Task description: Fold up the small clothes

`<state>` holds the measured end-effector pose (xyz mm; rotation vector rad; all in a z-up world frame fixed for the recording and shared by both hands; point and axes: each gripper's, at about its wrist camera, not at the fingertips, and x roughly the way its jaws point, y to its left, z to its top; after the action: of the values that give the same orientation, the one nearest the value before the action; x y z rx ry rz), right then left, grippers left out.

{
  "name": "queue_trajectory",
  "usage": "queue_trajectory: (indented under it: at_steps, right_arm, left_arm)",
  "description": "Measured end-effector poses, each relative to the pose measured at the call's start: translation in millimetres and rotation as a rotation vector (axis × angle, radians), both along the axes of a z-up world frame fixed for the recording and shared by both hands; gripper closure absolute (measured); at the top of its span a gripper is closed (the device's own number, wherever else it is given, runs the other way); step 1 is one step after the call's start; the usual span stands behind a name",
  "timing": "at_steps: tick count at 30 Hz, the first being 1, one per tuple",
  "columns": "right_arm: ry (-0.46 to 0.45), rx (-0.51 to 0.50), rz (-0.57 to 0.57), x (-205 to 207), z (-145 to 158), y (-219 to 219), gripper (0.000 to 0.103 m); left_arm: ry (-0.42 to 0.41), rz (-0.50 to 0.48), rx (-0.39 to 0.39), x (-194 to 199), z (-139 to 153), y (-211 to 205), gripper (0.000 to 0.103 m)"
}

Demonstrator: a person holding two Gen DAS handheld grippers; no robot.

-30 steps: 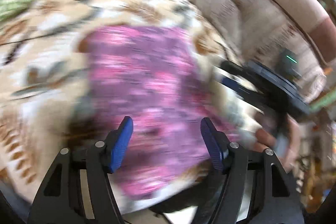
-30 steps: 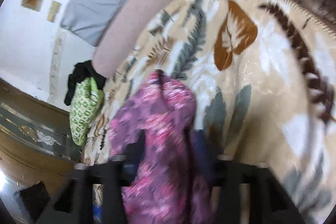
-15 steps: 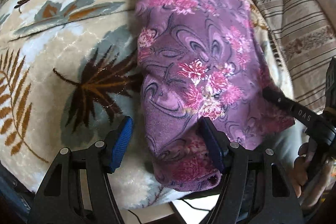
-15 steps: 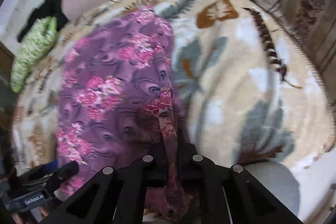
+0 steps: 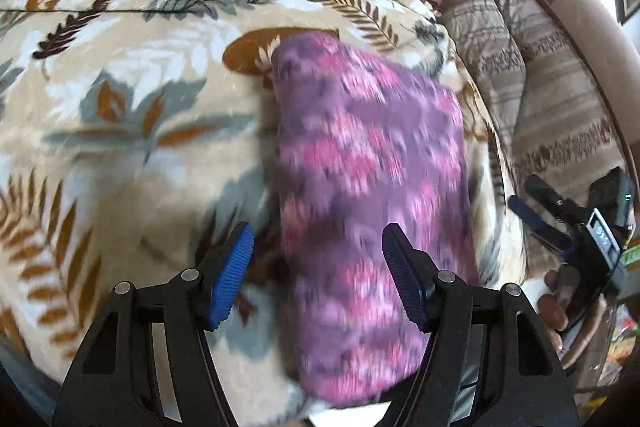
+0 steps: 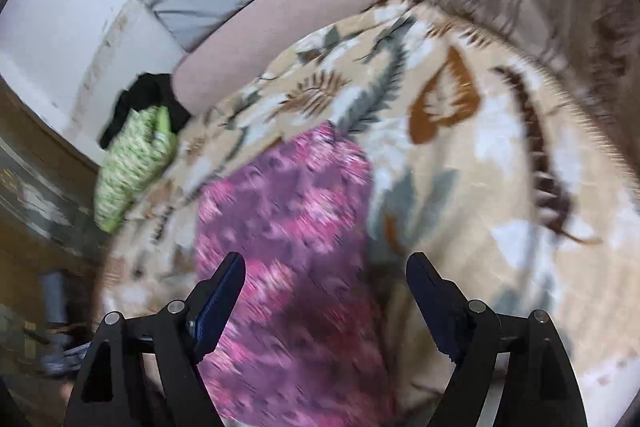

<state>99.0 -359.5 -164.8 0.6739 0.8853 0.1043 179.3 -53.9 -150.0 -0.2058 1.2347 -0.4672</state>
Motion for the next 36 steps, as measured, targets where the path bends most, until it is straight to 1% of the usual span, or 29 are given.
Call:
queue_trajectory:
  at_steps: [3, 5, 7, 9, 10, 11, 12, 13, 14, 15, 17, 18, 19, 20, 21, 22, 23, 25, 26, 28, 29, 31, 33, 34, 35, 36]
  right_arm:
    - [0.05, 0.061, 0.051, 46, -17, -2, 0.022]
    - [0.079, 0.129, 0.077, 73, -31, -7, 0.022]
    - [0.118, 0.146, 0.055, 95, -50, -16, 0.022]
    - [0.15, 0.19, 0.052, 109, -71, -22, 0.023]
    - [0.144, 0.223, 0.052, 110, -79, -23, 0.026]
    - [0.126, 0.231, 0.052, 108, -83, -23, 0.028]
    - [0.121, 0.21, 0.052, 105, -83, -22, 0.034]
    - [0.121, 0.188, 0.056, 104, -81, -21, 0.046]
    - [0.102, 0.209, 0.073, 103, -79, -21, 0.051]
    - [0.099, 0.225, 0.084, 105, -81, -21, 0.056]
    - [0.131, 0.225, 0.09, 114, -92, -21, 0.057]
    - [0.133, 0.232, 0.086, 118, -94, -21, 0.058]
    - [0.125, 0.217, 0.082, 119, -92, -21, 0.065]
    - [0.125, 0.192, 0.084, 119, -90, -19, 0.072]
    - [0.126, 0.185, 0.095, 119, -86, -15, 0.08]
    - [0.117, 0.162, 0.1, 117, -80, -11, 0.081]
    - [0.101, 0.138, 0.105, 114, -69, -6, 0.082]
    - [0.069, 0.147, 0.11, 113, -50, 3, 0.083]
    - [0.055, 0.154, 0.111, 113, -35, 11, 0.083]
    - [0.038, 0.167, 0.12, 121, -14, 24, 0.083]
    - [0.039, 0.183, 0.132, 131, -6, 33, 0.083]
    - [0.051, 0.171, 0.16, 158, 3, 52, 0.083]
    - [0.061, 0.116, 0.195, 191, 1, 76, 0.083]
    - [0.075, 0.101, 0.198, 200, -6, 84, 0.082]
    - [0.101, 0.084, 0.209, 214, -19, 94, 0.082]
    - [0.127, 0.056, 0.225, 221, -29, 99, 0.082]
  left_arm:
    - [0.039, 0.021, -0.033, 30, -8, -4, 0.036]
    - [0.046, 0.038, -0.043, 43, -14, -6, 0.036]
    - [0.071, 0.068, -0.053, 61, -23, -7, 0.036]
    - [0.101, 0.091, -0.059, 76, -34, -9, 0.036]
    - [0.113, 0.099, -0.068, 81, -38, -9, 0.036]
    - [0.126, 0.107, -0.083, 86, -43, -9, 0.036]
    - [0.135, 0.109, -0.101, 90, -46, -9, 0.036]
    - [0.138, 0.11, -0.116, 93, -48, -9, 0.036]
    - [0.138, 0.107, -0.129, 96, -50, -11, 0.036]
    - [0.141, 0.105, -0.141, 100, -53, -14, 0.036]
    - [0.164, 0.122, -0.161, 105, -60, -17, 0.036]
    - [0.182, 0.136, -0.168, 107, -66, -17, 0.038]
    - [0.183, 0.142, -0.174, 106, -66, -17, 0.053]
    - [0.182, 0.142, -0.178, 104, -62, -15, 0.059]
    - [0.173, 0.136, -0.184, 101, -57, -14, 0.068]
    - [0.153, 0.119, -0.202, 96, -46, -10, 0.072]
    - [0.142, 0.112, -0.219, 91, -36, -5, 0.073]
    - [0.106, 0.105, -0.269, 80, -5, 11, 0.074]
    - [0.089, 0.103, -0.286, 77, 9, 20, 0.074]
    - [0.042, 0.105, -0.265, 78, 42, 42, 0.074]
    - [0.033, 0.106, -0.251, 82, 50, 48, 0.074]
    - [0.027, 0.123, -0.197, 101, 62, 65, 0.074]
    - [0.009, 0.101, -0.112, 123, 57, 70, 0.072]
    - [0.023, 0.114, -0.091, 133, 47, 75, 0.07]
    - [0.039, 0.126, -0.078, 138, 37, 79, 0.066]
    - [0.067, 0.141, -0.053, 144, 19, 84, 0.065]
